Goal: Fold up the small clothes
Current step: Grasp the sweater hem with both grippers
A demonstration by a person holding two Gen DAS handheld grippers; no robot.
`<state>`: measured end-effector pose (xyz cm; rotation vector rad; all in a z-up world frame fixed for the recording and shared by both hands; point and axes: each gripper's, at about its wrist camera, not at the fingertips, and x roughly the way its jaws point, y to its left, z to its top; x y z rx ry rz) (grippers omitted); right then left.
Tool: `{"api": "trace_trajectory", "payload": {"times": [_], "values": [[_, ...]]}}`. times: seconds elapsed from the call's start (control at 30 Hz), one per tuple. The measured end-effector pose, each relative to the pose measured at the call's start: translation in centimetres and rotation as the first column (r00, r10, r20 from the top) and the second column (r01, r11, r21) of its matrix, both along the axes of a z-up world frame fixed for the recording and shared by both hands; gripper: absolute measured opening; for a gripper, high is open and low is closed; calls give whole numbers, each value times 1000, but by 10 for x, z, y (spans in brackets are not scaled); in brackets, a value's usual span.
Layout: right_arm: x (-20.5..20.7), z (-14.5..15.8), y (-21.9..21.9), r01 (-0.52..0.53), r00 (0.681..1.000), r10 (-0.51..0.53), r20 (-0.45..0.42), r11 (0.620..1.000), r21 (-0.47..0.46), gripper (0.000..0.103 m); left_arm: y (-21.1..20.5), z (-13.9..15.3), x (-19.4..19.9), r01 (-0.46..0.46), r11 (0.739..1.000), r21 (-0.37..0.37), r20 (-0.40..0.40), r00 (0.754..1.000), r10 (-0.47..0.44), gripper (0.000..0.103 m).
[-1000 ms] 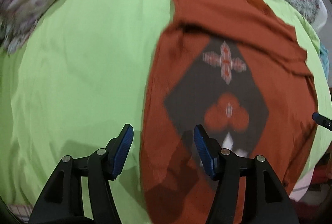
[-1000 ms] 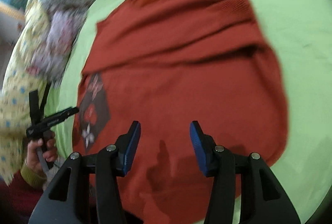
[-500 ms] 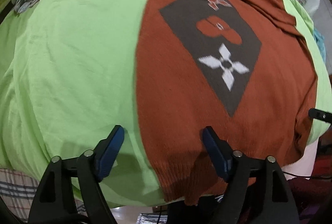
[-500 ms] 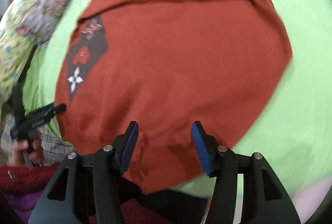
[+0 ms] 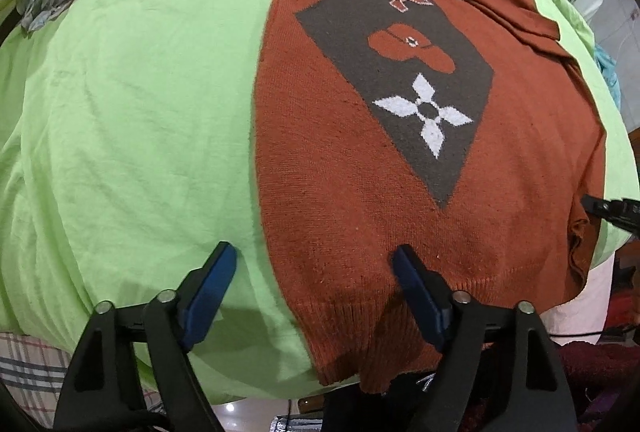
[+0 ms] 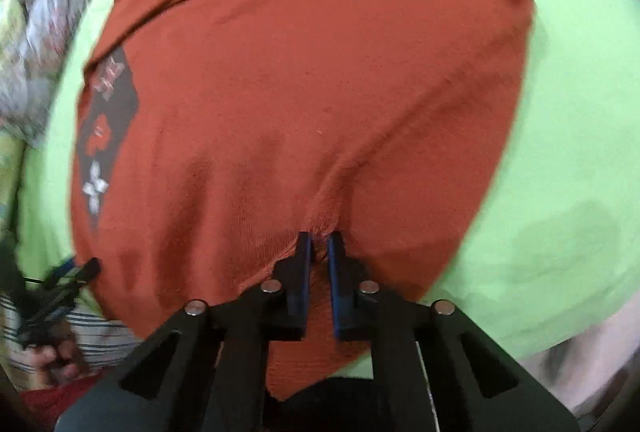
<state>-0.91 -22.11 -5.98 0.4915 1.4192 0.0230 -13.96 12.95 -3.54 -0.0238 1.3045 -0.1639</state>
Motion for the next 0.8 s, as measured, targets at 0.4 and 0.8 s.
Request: {"api": "trace_trajectory", "payload": {"times": [0.4,0.8], "values": [[-97,11,-115,253,967,-256,11,961,107,5,56,15,-13,-38,993,-110,-45,998,34,66],[-91,3,-100,219,973,-227,32,960,174,29,19,7,-4,-7,994,-107,-65,998,0,57]]}}
